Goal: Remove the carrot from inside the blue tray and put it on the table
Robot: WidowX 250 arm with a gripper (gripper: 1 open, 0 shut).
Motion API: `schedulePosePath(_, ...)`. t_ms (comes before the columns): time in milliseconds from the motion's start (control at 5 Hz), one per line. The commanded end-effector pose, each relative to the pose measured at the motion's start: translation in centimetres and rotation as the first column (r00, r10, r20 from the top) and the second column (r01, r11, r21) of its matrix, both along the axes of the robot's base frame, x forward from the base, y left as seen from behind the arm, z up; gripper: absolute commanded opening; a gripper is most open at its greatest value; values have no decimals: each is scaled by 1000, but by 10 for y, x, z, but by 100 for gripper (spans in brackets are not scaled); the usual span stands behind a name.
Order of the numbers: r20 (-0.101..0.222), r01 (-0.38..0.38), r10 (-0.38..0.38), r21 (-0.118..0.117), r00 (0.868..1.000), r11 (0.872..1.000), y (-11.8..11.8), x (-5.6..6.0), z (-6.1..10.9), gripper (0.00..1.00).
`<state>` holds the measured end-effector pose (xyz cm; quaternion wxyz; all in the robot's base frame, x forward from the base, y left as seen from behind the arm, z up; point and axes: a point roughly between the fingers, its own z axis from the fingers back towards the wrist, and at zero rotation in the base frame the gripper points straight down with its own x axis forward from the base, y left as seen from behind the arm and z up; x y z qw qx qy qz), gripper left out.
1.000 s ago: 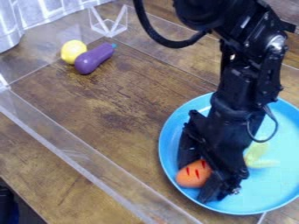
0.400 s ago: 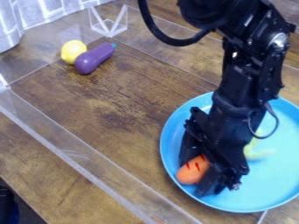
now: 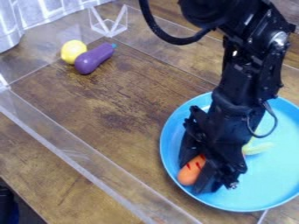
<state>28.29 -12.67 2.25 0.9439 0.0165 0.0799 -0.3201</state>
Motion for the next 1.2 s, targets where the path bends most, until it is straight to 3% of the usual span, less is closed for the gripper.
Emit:
schedulePosePath(0, -2, 69, -69, 13, 998, 998, -4, -4, 6, 0)
schedulePosePath(400, 17, 75, -75, 34, 997, 997, -1, -2, 22, 0)
schedulePosePath(1000, 31, 96, -97, 36, 995, 995, -3, -4, 33, 0)
